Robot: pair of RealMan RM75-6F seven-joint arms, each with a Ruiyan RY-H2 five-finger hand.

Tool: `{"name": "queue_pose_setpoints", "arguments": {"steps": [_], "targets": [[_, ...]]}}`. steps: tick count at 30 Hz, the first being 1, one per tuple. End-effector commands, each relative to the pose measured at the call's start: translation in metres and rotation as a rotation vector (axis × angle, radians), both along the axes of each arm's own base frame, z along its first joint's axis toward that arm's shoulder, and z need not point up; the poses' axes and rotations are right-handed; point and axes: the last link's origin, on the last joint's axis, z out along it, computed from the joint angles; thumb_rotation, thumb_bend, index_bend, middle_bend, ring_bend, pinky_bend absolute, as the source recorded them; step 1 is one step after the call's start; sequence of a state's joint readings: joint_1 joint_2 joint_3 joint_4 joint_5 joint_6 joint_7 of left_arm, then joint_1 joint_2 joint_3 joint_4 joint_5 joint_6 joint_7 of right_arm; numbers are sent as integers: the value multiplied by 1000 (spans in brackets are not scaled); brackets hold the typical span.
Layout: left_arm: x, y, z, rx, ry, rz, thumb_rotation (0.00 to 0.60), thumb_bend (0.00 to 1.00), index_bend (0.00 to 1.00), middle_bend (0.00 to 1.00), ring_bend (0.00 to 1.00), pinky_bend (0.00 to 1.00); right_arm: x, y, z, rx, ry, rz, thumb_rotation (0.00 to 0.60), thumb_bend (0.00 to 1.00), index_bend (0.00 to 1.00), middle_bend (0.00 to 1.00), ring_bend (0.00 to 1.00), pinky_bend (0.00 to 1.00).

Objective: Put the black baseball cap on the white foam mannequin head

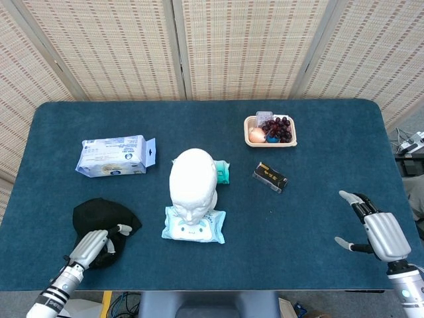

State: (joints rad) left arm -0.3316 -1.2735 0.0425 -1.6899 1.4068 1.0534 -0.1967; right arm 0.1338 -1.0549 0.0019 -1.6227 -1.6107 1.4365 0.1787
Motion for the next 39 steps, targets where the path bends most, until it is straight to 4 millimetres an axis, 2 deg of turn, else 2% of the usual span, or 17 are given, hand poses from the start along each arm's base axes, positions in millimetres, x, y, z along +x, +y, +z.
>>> {"name": "queue_pose_setpoints", "arguments": {"steps": [1,17,32,35,39], "targets": [[-2,3,2,24,7,4,600,1000,238,288,339,545,0,0,0,0,0,0,600,0,54,202,142,483],[-14,21,21,126,7,66,600,1000,237,286,338,537,0,0,-1,2,4,-1,600,0,55,202,142,483],[-7,-17,40,150,43,-12,600,1000,238,281,338,527,0,0,-1,3,6,0,600,0,54,202,142,483],[-7,-23,44,160,56,-25,600,940,240,281,338,528,0,0,-1,4,7,-1,600,0,54,202,142,483],[-6,-35,49,198,85,-68,600,722,245,281,338,527,1,0,-2,5,10,0,600,0,54,202,142,483]]}}
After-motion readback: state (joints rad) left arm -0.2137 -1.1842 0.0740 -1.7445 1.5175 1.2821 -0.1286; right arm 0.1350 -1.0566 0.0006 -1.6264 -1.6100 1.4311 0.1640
